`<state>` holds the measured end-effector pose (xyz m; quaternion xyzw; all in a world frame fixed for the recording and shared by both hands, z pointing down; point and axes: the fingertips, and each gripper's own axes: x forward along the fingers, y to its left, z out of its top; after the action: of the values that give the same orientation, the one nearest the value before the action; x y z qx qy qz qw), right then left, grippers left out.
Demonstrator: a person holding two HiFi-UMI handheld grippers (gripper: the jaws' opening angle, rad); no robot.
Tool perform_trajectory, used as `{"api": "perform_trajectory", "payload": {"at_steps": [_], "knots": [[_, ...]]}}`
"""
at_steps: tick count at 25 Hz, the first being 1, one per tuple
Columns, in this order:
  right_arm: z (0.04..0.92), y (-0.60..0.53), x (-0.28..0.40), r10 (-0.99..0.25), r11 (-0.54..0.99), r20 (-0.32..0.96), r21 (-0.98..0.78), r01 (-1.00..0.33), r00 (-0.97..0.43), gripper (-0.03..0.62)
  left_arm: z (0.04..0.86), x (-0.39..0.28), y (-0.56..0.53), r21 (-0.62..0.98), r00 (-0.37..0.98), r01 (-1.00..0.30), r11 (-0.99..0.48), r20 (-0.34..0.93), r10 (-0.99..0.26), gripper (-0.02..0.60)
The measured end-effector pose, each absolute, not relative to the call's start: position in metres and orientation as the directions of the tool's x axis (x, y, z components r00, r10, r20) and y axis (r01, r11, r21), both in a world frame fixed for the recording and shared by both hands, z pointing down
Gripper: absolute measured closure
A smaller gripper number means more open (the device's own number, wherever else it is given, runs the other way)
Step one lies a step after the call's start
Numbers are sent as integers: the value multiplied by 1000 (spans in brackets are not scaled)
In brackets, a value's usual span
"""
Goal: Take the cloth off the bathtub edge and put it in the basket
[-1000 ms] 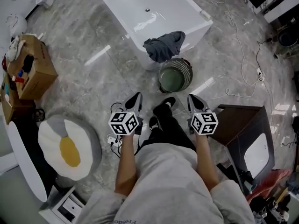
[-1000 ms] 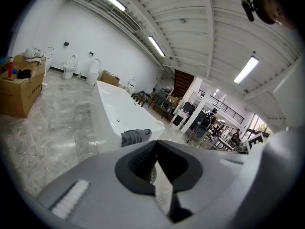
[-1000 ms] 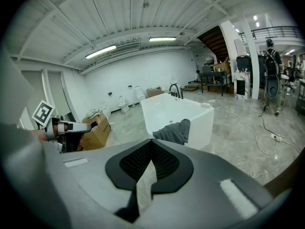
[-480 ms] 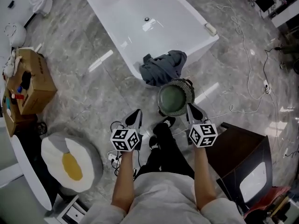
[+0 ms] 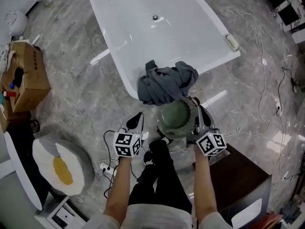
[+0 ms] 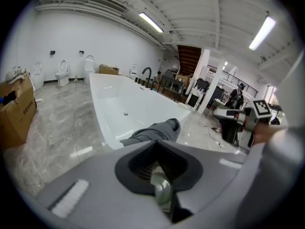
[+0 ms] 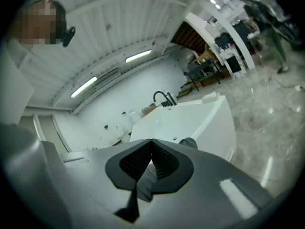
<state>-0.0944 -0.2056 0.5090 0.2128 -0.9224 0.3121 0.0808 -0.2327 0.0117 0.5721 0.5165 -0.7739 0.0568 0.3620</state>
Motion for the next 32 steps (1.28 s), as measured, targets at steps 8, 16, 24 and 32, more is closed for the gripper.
{"api": "perform_trajectory", "payload": {"at_steps": [8,16,24,32], "knots": [[594,-231,-150,-195,856,398,-377,-353,-897,572,640,-271,-38,208,-180,-891,403,652,-736,520],[673,-223,-174,49,891,522,-408,-199,-852,245,678,-287,-72,182,-48,-948,261,728,-684,235],[703,-214,-206,154,865,546,-478,-154,-824,94,704,-287,-95,185,101,-979,83,801,-591,106],[703,-192,-221,160,799,499,-572,-185,-851,166,713,-252,-102,164,216,-975,-152,863,-457,110]]}}
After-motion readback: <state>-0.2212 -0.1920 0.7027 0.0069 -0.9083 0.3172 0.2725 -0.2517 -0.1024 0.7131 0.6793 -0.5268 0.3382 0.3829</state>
